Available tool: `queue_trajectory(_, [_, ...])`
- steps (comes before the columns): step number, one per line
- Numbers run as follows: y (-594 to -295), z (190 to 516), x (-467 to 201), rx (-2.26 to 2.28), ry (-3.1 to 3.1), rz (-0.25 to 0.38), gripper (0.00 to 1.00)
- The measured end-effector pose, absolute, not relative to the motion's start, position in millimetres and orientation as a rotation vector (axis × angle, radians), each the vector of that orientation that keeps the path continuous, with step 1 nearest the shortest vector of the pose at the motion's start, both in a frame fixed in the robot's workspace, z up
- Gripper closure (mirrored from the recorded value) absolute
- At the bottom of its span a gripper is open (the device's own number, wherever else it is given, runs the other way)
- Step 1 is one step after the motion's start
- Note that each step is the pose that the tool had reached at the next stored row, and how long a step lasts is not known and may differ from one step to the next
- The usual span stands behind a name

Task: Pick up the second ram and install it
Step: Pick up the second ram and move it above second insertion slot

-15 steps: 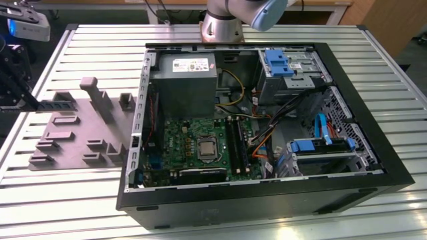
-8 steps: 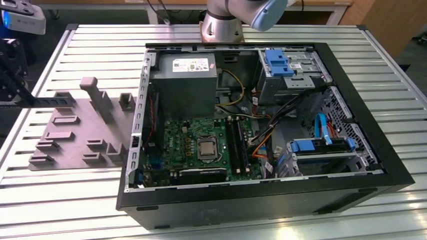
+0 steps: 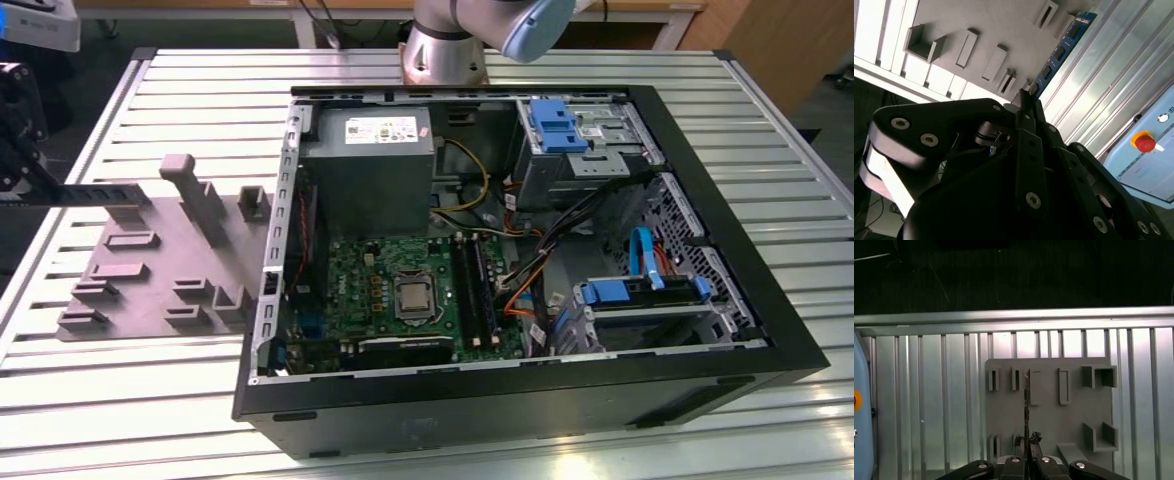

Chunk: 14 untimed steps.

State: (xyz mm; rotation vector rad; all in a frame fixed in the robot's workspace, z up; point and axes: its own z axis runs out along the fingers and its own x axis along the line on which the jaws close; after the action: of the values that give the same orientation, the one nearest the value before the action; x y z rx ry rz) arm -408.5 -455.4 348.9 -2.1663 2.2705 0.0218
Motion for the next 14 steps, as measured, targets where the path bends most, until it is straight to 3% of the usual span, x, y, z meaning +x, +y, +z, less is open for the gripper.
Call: queue_trajectory(14, [-455, 371, -408, -2.166, 2.27, 0.022, 0.86])
